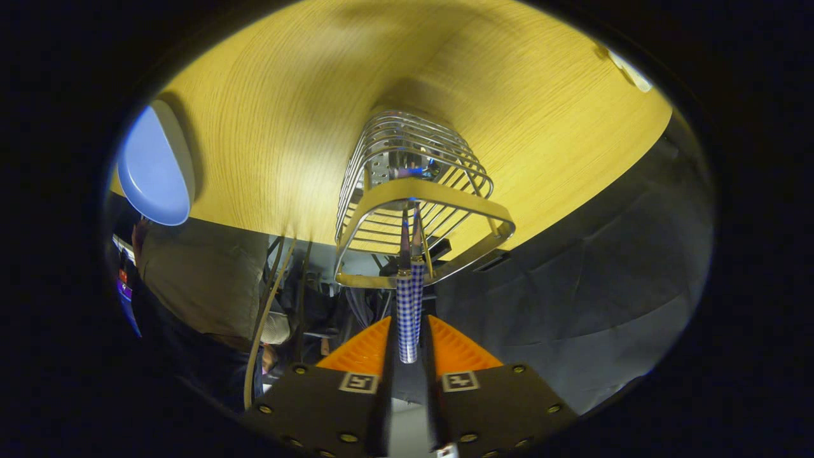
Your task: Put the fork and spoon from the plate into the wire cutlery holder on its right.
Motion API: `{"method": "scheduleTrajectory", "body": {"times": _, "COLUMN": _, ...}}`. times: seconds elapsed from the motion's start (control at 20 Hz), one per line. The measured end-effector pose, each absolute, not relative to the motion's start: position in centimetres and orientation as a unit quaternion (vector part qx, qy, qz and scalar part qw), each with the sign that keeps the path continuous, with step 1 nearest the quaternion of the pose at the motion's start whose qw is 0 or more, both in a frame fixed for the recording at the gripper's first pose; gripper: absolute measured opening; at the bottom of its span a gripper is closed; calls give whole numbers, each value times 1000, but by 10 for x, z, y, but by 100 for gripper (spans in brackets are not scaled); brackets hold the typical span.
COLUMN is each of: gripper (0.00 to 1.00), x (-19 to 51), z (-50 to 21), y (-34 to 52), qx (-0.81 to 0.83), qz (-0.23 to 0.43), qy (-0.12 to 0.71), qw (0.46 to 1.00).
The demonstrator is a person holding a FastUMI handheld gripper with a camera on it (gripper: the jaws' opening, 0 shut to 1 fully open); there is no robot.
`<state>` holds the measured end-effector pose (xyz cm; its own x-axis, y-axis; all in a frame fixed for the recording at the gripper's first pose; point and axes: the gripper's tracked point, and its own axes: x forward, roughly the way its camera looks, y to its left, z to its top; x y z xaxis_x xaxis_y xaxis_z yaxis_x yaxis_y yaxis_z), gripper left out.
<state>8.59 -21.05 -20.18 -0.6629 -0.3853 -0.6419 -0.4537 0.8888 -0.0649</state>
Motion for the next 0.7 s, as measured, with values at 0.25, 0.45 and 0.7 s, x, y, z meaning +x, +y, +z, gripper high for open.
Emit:
{"method": "scheduleTrajectory", "body": {"times": 0.25, "gripper": 79, "x": 107, "z": -154, "y": -213, "qx": -232, "qz": 60, "qy": 891, "qw": 387}}
{"method": "scheduleTrajectory", "body": {"times": 0.45, "gripper": 93, "x": 123, "z": -100, "y": -205, "qx": -216, "qz": 84, "qy": 854, "qw": 466}}
{"method": "scheduleTrajectory", "body": {"times": 0.7, "gripper": 97, "x": 132, "z": -77, "y": -181, "qx": -150, "qz": 93, "qy": 768, "qw": 615}}
